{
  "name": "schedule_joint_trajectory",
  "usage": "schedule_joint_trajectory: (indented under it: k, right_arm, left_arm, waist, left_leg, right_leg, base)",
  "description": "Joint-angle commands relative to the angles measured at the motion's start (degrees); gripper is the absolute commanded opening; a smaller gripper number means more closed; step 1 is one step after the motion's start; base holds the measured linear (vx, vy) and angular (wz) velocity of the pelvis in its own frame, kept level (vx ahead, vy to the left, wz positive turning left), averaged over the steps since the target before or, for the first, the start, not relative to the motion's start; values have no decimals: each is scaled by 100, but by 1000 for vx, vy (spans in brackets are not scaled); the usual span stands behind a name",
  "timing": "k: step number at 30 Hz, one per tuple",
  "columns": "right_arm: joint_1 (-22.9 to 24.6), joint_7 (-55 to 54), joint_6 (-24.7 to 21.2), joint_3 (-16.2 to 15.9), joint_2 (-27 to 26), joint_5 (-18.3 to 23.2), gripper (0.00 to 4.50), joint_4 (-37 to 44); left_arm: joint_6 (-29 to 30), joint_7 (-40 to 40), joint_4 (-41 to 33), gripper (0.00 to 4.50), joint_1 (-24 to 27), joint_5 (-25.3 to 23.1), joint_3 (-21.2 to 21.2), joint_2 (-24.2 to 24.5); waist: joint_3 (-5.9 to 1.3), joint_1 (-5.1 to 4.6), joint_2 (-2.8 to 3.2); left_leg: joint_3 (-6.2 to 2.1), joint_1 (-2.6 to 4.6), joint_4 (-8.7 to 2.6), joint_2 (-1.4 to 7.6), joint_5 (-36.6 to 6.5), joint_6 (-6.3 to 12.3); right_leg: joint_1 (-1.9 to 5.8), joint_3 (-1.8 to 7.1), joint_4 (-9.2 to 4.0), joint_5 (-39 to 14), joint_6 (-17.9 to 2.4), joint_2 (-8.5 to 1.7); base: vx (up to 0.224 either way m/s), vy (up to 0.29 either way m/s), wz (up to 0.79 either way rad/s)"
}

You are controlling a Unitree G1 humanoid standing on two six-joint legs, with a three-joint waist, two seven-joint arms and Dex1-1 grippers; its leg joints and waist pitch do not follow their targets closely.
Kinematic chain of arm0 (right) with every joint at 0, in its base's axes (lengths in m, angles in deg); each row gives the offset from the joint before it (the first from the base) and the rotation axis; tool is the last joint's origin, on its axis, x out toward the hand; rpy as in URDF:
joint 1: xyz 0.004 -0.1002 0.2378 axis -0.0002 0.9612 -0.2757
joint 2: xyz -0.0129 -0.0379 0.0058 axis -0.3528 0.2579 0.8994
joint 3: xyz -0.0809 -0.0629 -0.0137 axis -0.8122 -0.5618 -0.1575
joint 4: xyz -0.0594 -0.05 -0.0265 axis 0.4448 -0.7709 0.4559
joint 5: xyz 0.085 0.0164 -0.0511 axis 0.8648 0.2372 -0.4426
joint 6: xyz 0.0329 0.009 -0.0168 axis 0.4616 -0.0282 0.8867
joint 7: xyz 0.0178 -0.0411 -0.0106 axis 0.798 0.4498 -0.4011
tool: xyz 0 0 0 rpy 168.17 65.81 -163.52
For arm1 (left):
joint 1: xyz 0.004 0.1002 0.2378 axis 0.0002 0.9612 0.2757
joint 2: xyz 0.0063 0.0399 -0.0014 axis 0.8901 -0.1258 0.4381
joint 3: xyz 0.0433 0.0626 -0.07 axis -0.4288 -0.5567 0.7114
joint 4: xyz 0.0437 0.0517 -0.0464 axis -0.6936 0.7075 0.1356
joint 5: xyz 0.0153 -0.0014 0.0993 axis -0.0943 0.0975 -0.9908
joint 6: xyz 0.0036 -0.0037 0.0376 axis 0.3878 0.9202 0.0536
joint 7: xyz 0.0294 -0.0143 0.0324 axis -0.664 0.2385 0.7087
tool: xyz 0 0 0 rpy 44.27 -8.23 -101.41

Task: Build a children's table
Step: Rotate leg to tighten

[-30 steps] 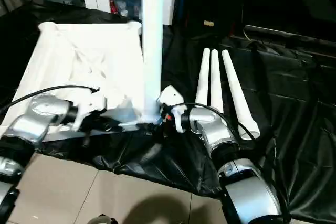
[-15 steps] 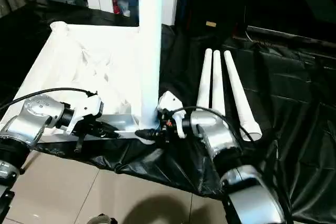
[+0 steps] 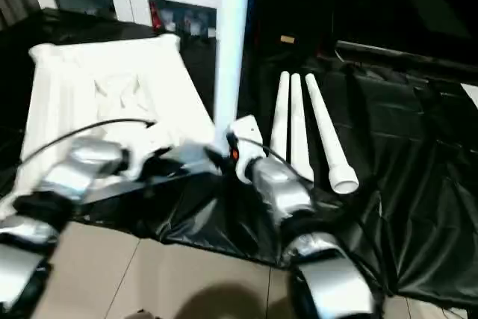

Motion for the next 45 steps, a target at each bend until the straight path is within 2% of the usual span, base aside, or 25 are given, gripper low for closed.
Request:
schedule_joint_trajectory:
  k: [1,3,5,8,10,11,13,16,18,19,21,24,25,27,34,38,45]
  right_arm:
    - [-59,-201,-79,-86,-387,-15,279,-455]
    - [-85,-235,10,-86,-409,-46,279,-489]
    - [-121,-195,124,-59,-445,-58,335,-530]
    - [-172,-68,243,34,-447,7,352,-541]
    - [-199,-21,357,21,-419,-17,381,-544]
    - [-237,225,561,-20,-319,-20,381,-524]
    - [-234,483,669,-88,-221,-42,381,-468]
    - [-186,991,785,-246,-18,-125,381,-356]
    - [-130,1335,824,-338,90,-159,381,-274]
    - [-30,1841,860,-464,230,-175,381,-137]
    - [22,2087,881,-519,298,-175,381,-68]
    - [229,3159,905,-700,552,-73,381,239]
    - [229,3159,905,-700,552,-73,381,239]
    - [379,3940,839,-935,784,-53,381,514]
    - [441,4550,780,-1138,964,-79,334,699]
    - [533,4877,613,-1203,1015,-66,292,871]
    - [648,4753,437,-1147,929,-1,278,974]
  left_arm:
    - [-2,139,-37,0,-153,-1,-205,-496]
    - [-8,183,-23,0,-160,-16,-202,-530]
    - [-48,262,2,0,-166,-38,-188,-555]
    - [-163,258,30,0,-148,-30,-170,-523]
    - [-231,220,23,0,-124,-8,-166,-489]
    - [-335,73,-50,0,-44,29,-161,-395]
    - [-418,-100,-110,0,22,66,-164,-318]
    - [-510,-466,-207,0,137,190,-143,-167]
    - [-550,-733,-305,0,204,316,-114,-92]
    - [-526,-1048,-437,0,282,455,-85,10]
    - [-537,-1177,-483,0,312,502,-77,62]
    - [-534,-1716,-598,0,403,654,-68,266]
    - [-534,-1716,-598,0,403,654,-68,266]
    - [-567,-2111,-641,0,454,707,-104,462]
    - [-647,-2461,-657,0,481,665,-191,688]
    - [-668,-2606,-638,0,472,632,-192,769]
    - [-594,-2465,-618,0,468,624,-141,731]
  waist:
    - [-288,-6,96]
    - [-296,3,94]
    - [-309,6,103]
    - [-321,15,96]
    - [-318,21,94]
    - [-319,25,104]
    - [-331,35,102]
    - [-352,30,109]
    - [-360,30,104]
    - [-367,46,96]
    - [-359,68,108]
    - [-352,90,109]
    - [-352,103,109]
    - [-348,121,112]
    - [-345,147,118]
    - [-352,175,109]
    - [-359,206,106]
  left_leg:
    - [-150,111,-436,207,-1960,-301]
    - [-139,105,-434,210,-1888,-285]
    - [-135,88,-434,207,-1818,-260]
    - [-123,75,-427,204,-1696,-207]
    - [-114,66,-426,199,-1615,-183]
    - [-112,64,-424,200,-1627,-171]
    - [-116,50,-419,202,-1576,-145]
    - [-101,22,-396,201,-1323,-66]
    - [-83,-3,-375,197,-1070,13]
    - [-76,-13,-362,196,-998,81]
    - [-60,-12,-353,218,-944,149]
    - [-51,0,-353,229,-1040,163]
    - [-46,-2,-349,230,-1052,184]
    - [-48,6,-348,229,-1093,201]
    - [-56,29,-365,241,-1203,98]
    - [-53,21,-358,236,-1089,126]
    - [-51,26,-352,233,-1064,101]
  right_leg:
    - [106,325,-563,-2265,-840,-559]
    - [109,327,-545,-2019,-882,-555]
    - [132,326,-516,-1791,-916,-542]
    - [150,328,-490,-1549,-985,-537]
    - [158,327,-484,-1446,-1001,-533]
    - [160,325,-490,-1468,-998,-541]
    - [179,324,-479,-1417,-998,-545]
    - [205,319,-425,-979,-1097,-529]
    - [217,313,-366,-498,-1220,-506]
    - [248,300,-342,-384,-1253,-501]
    - [234,295,-327,-260,-1295,-496]
    - [226,291,-340,-422,-1313,-497]
    - [227,294,-337,-432,-1312,-495]
    - [223,294,-352,-511,-1300,-497]
    - [198,297,-366,-770,-1309,-508]
    - [207,296,-344,-620,-1301,-498]
    - [202,293,-339,-592,-1298,-505]
  base:
    - [0,0,0]
    - [0,0,0]
    - [0,0,0]
    - [0,0,0]
    - [0,0,0]
    - [0,0,0]
    - [0,0,0]
    - [0,0,0]
    - [0,0,0]
    - [0,0,0]
    - [0,0,0]
    - [0,0,0]
    - [0,0,0]
    - [0,0,0]
    - [0,0,0]
    - [0,0,0]
    - [0,0,0]
